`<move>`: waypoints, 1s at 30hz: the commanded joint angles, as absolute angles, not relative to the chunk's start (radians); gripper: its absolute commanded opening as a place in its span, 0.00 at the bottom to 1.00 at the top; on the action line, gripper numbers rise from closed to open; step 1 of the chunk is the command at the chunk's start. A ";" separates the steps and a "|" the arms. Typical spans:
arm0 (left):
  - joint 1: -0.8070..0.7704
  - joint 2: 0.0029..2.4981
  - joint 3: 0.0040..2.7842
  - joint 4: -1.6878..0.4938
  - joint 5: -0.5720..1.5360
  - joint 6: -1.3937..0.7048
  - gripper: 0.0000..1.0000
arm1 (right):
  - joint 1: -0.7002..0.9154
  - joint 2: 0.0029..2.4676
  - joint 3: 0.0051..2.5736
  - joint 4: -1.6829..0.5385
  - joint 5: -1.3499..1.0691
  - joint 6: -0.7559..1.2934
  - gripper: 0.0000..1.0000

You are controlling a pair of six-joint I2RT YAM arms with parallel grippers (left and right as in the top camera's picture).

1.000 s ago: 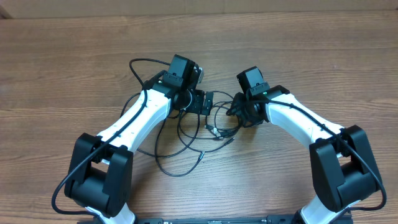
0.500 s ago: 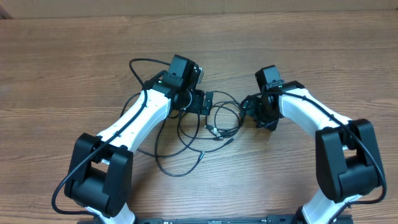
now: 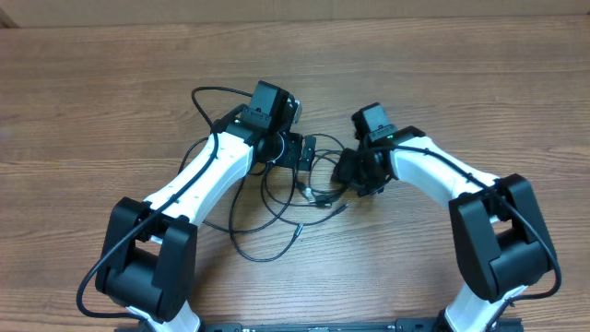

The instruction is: Untangle cables

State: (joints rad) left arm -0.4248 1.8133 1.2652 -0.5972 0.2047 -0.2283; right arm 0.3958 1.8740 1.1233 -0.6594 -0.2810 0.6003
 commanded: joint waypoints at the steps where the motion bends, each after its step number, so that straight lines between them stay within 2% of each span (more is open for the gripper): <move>1: -0.426 1.819 1.269 -0.596 0.199 -0.213 1.00 | 0.415 1.879 1.118 -0.649 -0.290 0.601 0.35; 5: -0.426 1.819 1.269 -0.598 0.199 -0.213 0.99 | 0.416 1.879 1.118 -0.649 -0.290 0.601 0.23; 11: -0.426 1.819 1.269 -0.598 0.199 -0.213 1.00 | 0.416 1.879 1.118 -0.648 -0.290 0.601 0.14; 15: -0.426 1.819 1.269 -0.599 0.199 -0.213 1.00 | 0.416 1.879 1.118 -0.641 -0.289 0.601 0.04; 21: -0.426 1.819 1.270 -0.601 0.199 -0.213 1.00 | 0.416 1.879 1.118 -0.643 -0.291 0.596 0.04; 23: -0.426 1.819 1.269 -0.601 0.199 -0.213 1.00 | 0.408 1.879 1.125 -0.670 -0.293 0.596 0.20; 27: -0.425 1.819 1.269 -0.597 0.199 -0.213 1.00 | 0.367 1.879 1.192 -0.808 -0.307 0.585 0.29; 28: -0.426 1.819 1.270 -0.597 0.199 -0.213 1.00 | 0.355 1.879 1.216 -0.842 -0.338 0.548 0.28; 30: -0.426 1.819 1.269 -0.597 0.199 -0.213 1.00 | 0.339 1.879 1.264 -0.895 -0.427 0.438 0.18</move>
State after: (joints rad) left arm -0.4248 1.8133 1.2652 -0.5995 0.2047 -0.2283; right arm 0.3660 1.8771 1.1793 -0.8783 -0.3302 0.5529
